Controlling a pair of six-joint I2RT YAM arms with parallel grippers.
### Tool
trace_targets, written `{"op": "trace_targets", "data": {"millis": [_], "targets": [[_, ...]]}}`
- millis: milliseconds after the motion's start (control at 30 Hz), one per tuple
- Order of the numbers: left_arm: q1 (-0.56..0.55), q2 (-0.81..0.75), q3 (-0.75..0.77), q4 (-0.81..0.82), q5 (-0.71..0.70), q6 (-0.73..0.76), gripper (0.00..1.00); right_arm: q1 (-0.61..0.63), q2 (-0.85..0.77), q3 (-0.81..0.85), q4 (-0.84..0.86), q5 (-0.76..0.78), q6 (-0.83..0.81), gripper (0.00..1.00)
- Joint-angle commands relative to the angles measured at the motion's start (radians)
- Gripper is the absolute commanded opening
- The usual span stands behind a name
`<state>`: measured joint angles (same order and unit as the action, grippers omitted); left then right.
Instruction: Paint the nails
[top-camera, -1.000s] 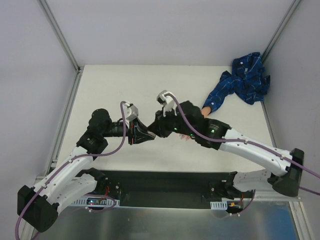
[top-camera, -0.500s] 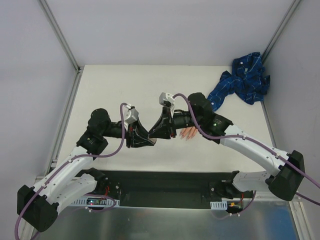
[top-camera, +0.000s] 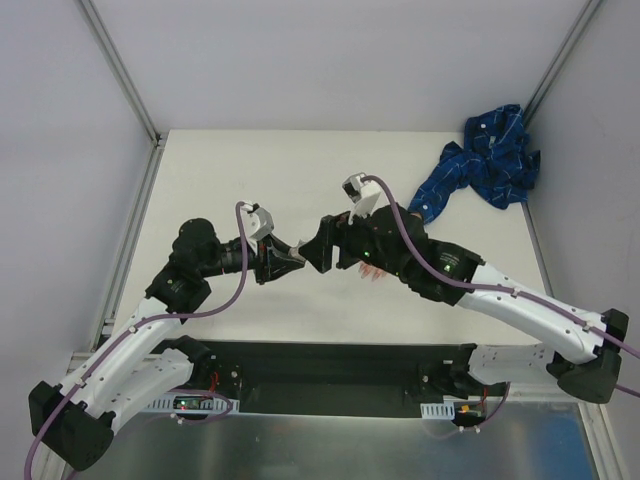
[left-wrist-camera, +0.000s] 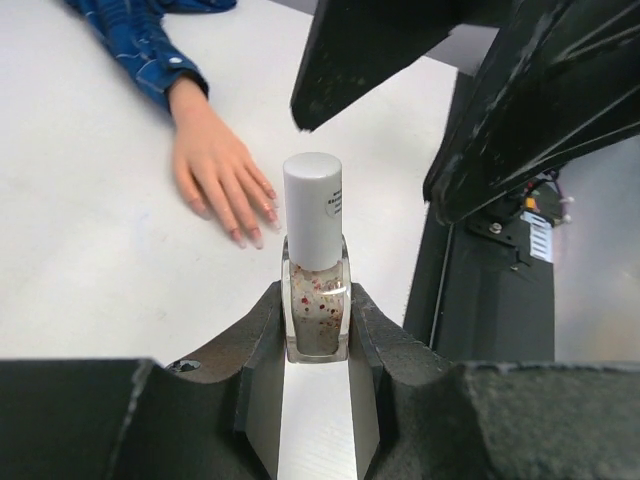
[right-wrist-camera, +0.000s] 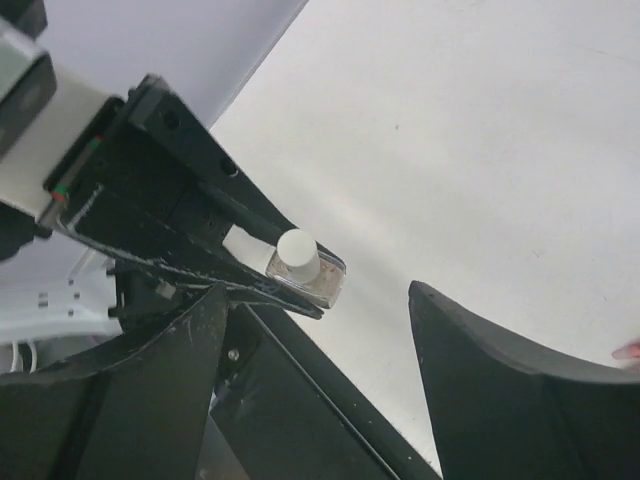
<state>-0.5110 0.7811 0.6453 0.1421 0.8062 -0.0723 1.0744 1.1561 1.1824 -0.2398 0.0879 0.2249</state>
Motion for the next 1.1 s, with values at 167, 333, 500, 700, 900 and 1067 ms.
{"op": "trace_targets", "data": {"millis": [167, 333, 500, 700, 900, 1067], "targets": [[-0.007, -0.011, 0.039, -0.015, -0.186, 0.029, 0.00, 0.122, 0.211, 0.296, -0.231, 0.518, 0.258, 0.61], [-0.007, -0.014, 0.040, -0.019, -0.208, 0.026, 0.00, 0.154, 0.318, 0.402, -0.277, 0.561, 0.286, 0.54], [-0.009, -0.013, 0.042, -0.021, -0.205, 0.025, 0.00, 0.163, 0.355, 0.407, -0.273, 0.559, 0.304, 0.44], [-0.008, -0.016, 0.043, -0.022, -0.153, 0.029, 0.00, 0.154, 0.318, 0.306, -0.164, 0.524, 0.275, 0.39], [-0.009, -0.003, 0.053, -0.021, -0.049, 0.031, 0.00, 0.114, 0.261, 0.229, -0.096, 0.455, 0.209, 0.14], [-0.009, -0.002, 0.062, -0.010, 0.120, 0.052, 0.00, 0.038, 0.180, 0.108, 0.020, 0.273, -0.034, 0.00]]}}
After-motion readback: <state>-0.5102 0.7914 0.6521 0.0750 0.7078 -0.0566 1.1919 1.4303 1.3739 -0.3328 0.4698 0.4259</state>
